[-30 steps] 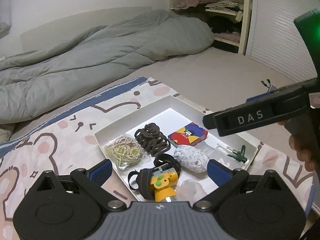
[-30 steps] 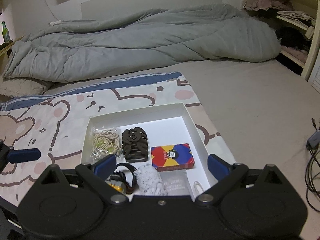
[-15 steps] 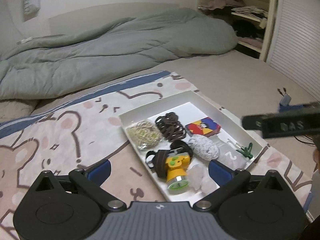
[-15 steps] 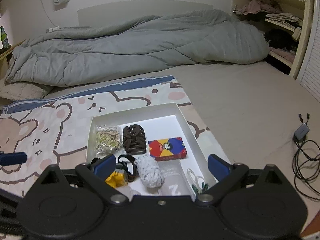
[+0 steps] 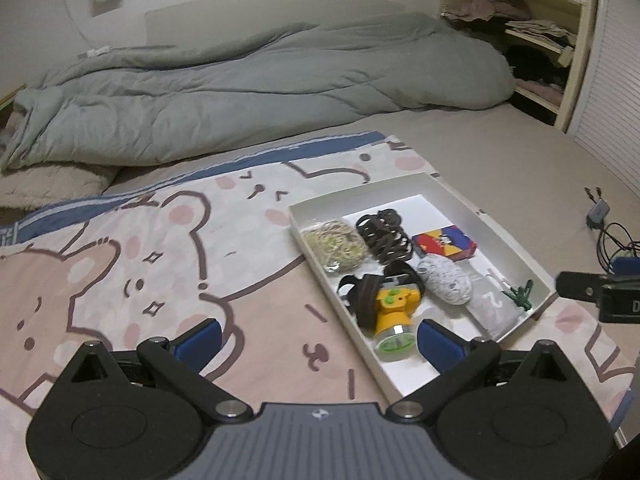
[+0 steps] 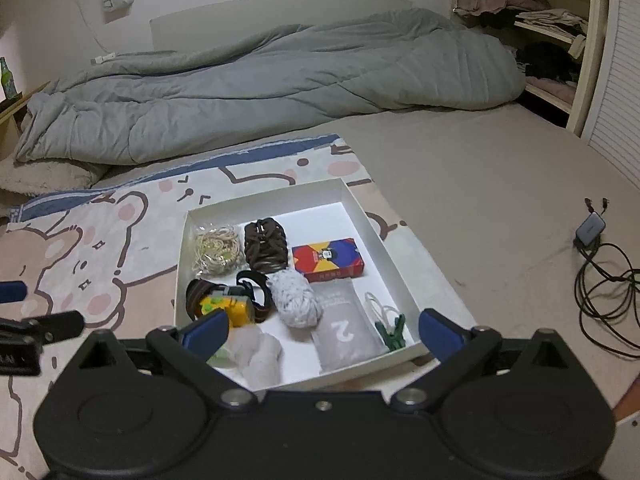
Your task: Organize objects
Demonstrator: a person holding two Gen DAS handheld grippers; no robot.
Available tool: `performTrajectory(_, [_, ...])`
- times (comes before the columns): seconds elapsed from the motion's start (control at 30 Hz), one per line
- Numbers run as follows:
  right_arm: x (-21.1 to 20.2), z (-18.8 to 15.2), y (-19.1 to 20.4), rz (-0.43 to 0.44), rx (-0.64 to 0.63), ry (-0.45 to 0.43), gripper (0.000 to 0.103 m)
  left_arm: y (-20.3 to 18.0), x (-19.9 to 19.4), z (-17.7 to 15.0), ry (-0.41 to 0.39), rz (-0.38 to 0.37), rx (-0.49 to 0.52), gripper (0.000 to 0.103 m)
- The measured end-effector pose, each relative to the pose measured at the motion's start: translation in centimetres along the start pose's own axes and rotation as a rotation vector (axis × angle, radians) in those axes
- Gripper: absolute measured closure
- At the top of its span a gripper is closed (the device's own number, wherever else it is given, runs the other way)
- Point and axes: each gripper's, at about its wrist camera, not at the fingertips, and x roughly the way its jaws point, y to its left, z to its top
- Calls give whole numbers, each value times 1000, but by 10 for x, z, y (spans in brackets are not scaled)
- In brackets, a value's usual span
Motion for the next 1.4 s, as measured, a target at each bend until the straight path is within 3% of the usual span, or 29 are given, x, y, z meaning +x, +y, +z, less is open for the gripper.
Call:
performTrajectory(0.33, [-1, -3, 4, -13, -12, 11, 0, 10, 3, -2, 16, 29, -18, 0])
performTrajectory(1.4, [0, -3, 13, -14, -27, 12, 0, 11, 1, -2, 9, 27, -4, 0])
